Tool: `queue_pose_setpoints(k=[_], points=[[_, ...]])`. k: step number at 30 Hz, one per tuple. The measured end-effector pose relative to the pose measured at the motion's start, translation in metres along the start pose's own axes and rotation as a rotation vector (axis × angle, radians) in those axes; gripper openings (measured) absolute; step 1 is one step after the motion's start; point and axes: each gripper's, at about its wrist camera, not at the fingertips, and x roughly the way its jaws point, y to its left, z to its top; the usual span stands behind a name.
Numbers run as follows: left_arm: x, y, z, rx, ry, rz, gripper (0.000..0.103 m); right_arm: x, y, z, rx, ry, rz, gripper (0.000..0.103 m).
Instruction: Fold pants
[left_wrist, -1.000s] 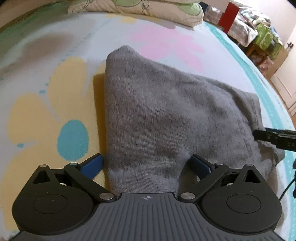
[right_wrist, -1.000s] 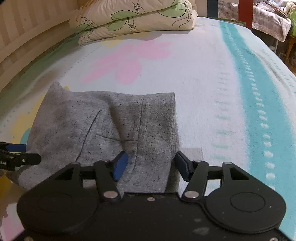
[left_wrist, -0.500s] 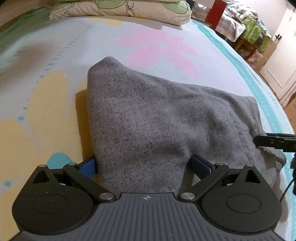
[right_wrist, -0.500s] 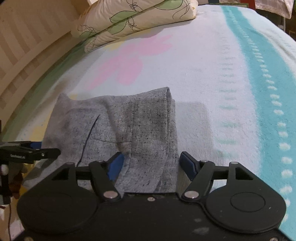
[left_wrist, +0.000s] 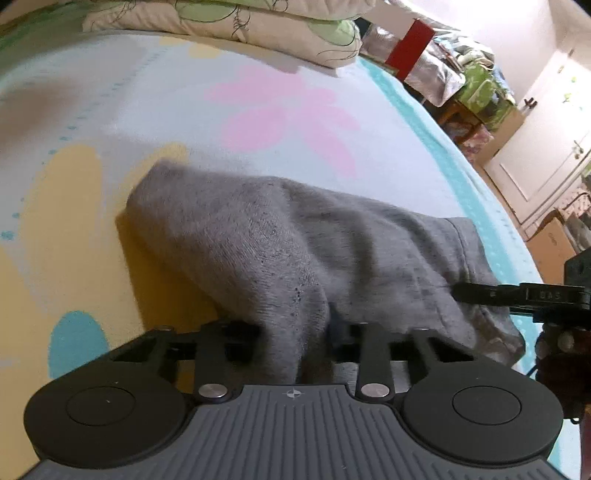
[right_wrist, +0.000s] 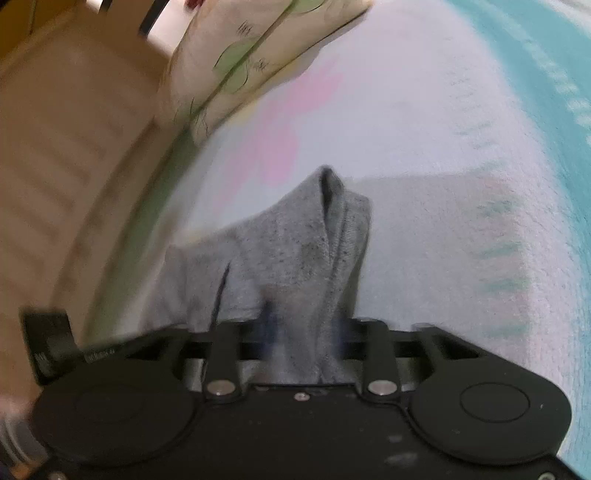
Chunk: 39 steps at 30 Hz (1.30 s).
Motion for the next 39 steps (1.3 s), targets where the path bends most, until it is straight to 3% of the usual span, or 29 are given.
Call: queue_pose_setpoints(k=[5,11,18,21,23,26,27,29,31,34,37,39], points=[[-0.023,-0.007,-0.002,0.041,-0.065,0.029,0.019,-0.008,0.048,0.003,-0.169,-0.013,-0.094,0.025],[-0.074,0.02,0.017,0.037,-0.183,0.133,0.019,0.0,0.115,0.028,-0.309,-0.024,-0.018,0.024],[-0.123,0.09,0.054,-0.012,-0.258,0.3,0.019,0.102,0.191,0.086,-0.426,0.086,0.12,0.024],[-0.121,0.124,0.059,-0.065,-0.232,0.345,0.02,0.155,0.222,0.102,-0.458,0.132,0.15,0.024],[-0.111,0.151,0.054,-0.144,-0.174,0.38,0.026,0.186,0.235,0.102,-0.507,0.155,0.149,0.025],[-0.098,0.189,0.04,-0.288,-0.098,0.532,0.026,0.221,0.232,0.095,-0.562,0.188,0.066,0.028],[-0.097,0.198,0.034,-0.324,-0.087,0.568,0.027,0.235,0.227,0.09,-0.576,0.197,-0.005,0.035],[-0.104,0.209,0.024,-0.382,-0.115,0.581,0.027,0.242,0.212,0.089,-0.504,0.163,-0.005,0.039],[-0.108,0.207,0.024,-0.358,-0.104,0.642,0.026,0.238,0.208,0.09,-0.449,0.151,0.002,0.041],[-0.11,0.188,0.032,-0.283,-0.125,0.678,0.026,0.221,0.21,0.084,-0.511,0.101,-0.02,0.043],[-0.116,0.152,0.031,-0.171,-0.182,0.643,0.026,0.196,0.223,0.074,-0.584,-0.027,-0.06,0.044],[-0.11,0.116,0.029,-0.057,-0.21,0.602,0.026,0.178,0.232,0.064,-0.635,-0.1,-0.04,0.041]])
